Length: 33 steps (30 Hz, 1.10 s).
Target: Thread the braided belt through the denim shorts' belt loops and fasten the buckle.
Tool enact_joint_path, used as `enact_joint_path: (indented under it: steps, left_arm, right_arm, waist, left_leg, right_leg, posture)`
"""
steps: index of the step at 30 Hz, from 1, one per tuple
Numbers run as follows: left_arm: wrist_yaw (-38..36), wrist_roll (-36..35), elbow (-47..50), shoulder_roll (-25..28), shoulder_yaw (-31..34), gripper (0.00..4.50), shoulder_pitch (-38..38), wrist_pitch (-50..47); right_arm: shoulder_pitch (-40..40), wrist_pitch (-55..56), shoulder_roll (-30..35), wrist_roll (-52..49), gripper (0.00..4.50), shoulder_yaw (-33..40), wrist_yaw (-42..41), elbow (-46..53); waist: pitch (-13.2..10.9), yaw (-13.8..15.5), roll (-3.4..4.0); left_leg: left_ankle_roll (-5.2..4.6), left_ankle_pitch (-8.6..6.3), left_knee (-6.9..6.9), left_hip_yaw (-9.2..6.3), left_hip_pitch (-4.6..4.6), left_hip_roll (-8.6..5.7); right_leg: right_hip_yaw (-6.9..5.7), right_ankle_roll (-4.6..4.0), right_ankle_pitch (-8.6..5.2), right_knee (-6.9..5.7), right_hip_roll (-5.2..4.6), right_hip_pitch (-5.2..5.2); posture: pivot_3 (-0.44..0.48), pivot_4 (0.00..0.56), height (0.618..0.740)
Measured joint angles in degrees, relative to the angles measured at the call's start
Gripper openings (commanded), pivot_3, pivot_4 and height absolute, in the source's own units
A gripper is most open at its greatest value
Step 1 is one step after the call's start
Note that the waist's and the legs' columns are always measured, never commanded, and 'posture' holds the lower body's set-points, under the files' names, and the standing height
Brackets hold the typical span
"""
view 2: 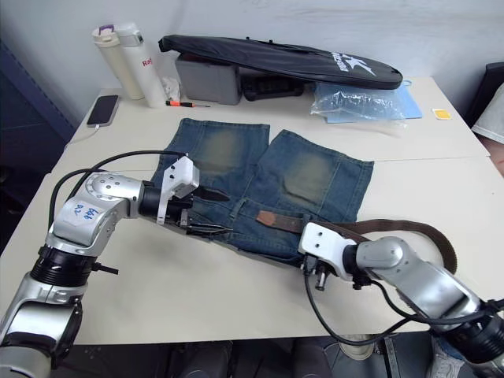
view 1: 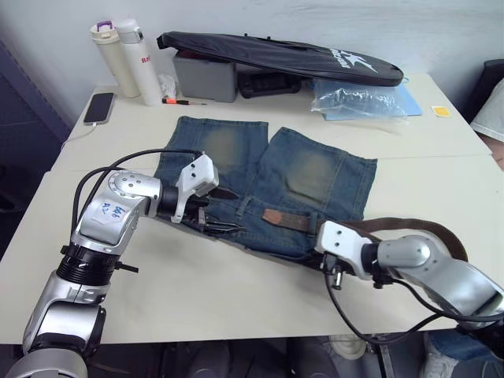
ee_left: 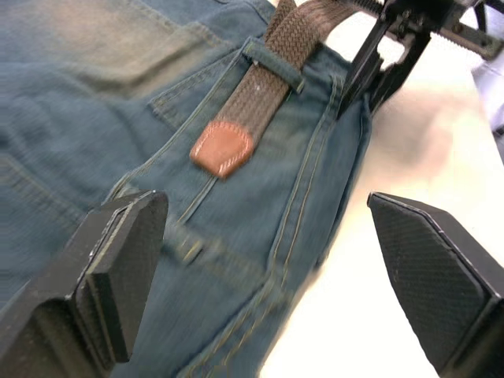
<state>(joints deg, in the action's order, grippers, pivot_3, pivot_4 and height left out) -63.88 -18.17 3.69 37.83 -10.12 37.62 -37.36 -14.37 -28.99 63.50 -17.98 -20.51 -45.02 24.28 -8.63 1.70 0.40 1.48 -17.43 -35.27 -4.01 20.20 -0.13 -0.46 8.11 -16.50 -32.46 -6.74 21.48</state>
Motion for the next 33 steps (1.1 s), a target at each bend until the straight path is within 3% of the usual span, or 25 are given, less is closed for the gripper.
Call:
enact_joint_path:
  steps: [7,12,15,17,19,20,25,30,33]
  left_arm:
    - [-0.11,0.06,-0.23,-1.72,-0.56,4.5,0.03,0.69]
    - [-0.66,0.26,-2.53,-3.29,-1.84,4.5,1.1,1.69]
    - [-0.8,0.31,-2.64,-4.03,-2.3,4.5,1.98,2.03]
    - [-0.85,0.32,-2.71,-4.25,-2.33,4.5,2.26,2.43]
    - [-0.91,0.32,-2.85,-4.26,-2.34,4.5,2.26,2.44]
    - [-0.97,0.33,-3.1,-4.28,-2.34,4.5,2.25,2.47]
    - [-1.29,0.44,-4.3,-4.39,-2.53,4.5,2.25,3.0]
    - [-1.27,0.44,-4.33,-5.33,-2.83,4.5,2.25,3.12]
    - [-1.13,0.44,-4.3,-5.78,-2.93,4.5,2.23,3.11]
  right_arm:
    - [2.42,25.21,6.24,9.32,0.04,4.68,-9.95,-15.88]
    - [-4.45,44.75,4.51,16.73,0.04,4.34,-13.87,-33.71]
    - [-8.38,50.98,2.75,19.3,0.04,4.3,-15.0,-41.57]
    - [-10.28,52.28,1.47,19.15,1.05,4.67,-17.57,-44.22]
    - [-10.57,52.2,1.46,18.82,1.66,5.06,-19.05,-44.53]
    - [-10.44,51.42,1.53,18.47,2.23,5.46,-20.59,-44.33]
    - [-6.22,44.9,4.86,14.08,4.42,9.05,-26.03,-35.39]
    - [-5.49,31.36,5.9,8.16,4.47,16.21,-25.54,-28.64]
    - [-7.03,12.79,0.37,1.18,4.47,22.05,-17.64,-22.67]
  waist:
    - [0.0,-0.27,-0.04]
    - [0.0,-0.5,-0.05]
    - [0.01,-0.54,-0.05]
    - [0.02,-0.67,-0.02]
    - [0.02,-0.65,0.0]
    - [0.02,-0.62,0.0]
    - [0.0,-0.45,0.19]
    - [0.0,-0.48,0.21]
    - [0.0,-0.68,0.16]
  left_leg:
    - [0.25,0.12,-0.02,0.09,-0.05,0.01]
    - [0.52,0.28,-0.01,0.15,-0.08,0.01]
    - [0.56,0.3,0.01,0.15,-0.09,0.03]
    - [0.58,0.32,0.02,0.15,-0.09,0.04]
    - [0.59,0.32,0.02,0.15,-0.08,0.05]
    - [0.59,0.32,0.02,0.15,-0.08,0.05]
    - [0.59,0.32,0.01,0.16,-0.06,0.05]
    - [0.59,0.32,0.0,0.15,-0.07,0.06]
    - [0.6,0.32,0.01,0.14,-0.07,0.14]
  right_leg:
    - [0.06,0.11,0.06,0.01,0.03,-0.02]
    - [0.11,0.18,0.11,-0.02,0.02,-0.02]
    - [0.13,0.18,0.11,-0.04,0.03,-0.01]
    - [0.14,0.19,0.12,-0.15,0.05,0.0]
    - [0.14,0.19,0.12,-0.27,0.06,0.0]
    - [0.14,0.19,0.12,-0.29,0.06,0.0]
    - [0.14,0.2,0.12,-0.31,0.05,0.02]
    - [0.14,0.2,0.12,-0.35,0.06,0.02]
    - [0.14,0.18,0.12,-0.38,0.11,0.03]
  posture:
    - [0.0,0.15,0.74]
    - [0.0,0.15,0.74]
    - [0.0,0.15,0.74]
    - [0.0,0.15,0.74]
    - [0.0,0.15,0.74]
    - [0.0,0.15,0.74]
    - [0.0,0.15,0.74]
    - [0.0,0.15,0.74]
    - [0.0,0.15,0.74]
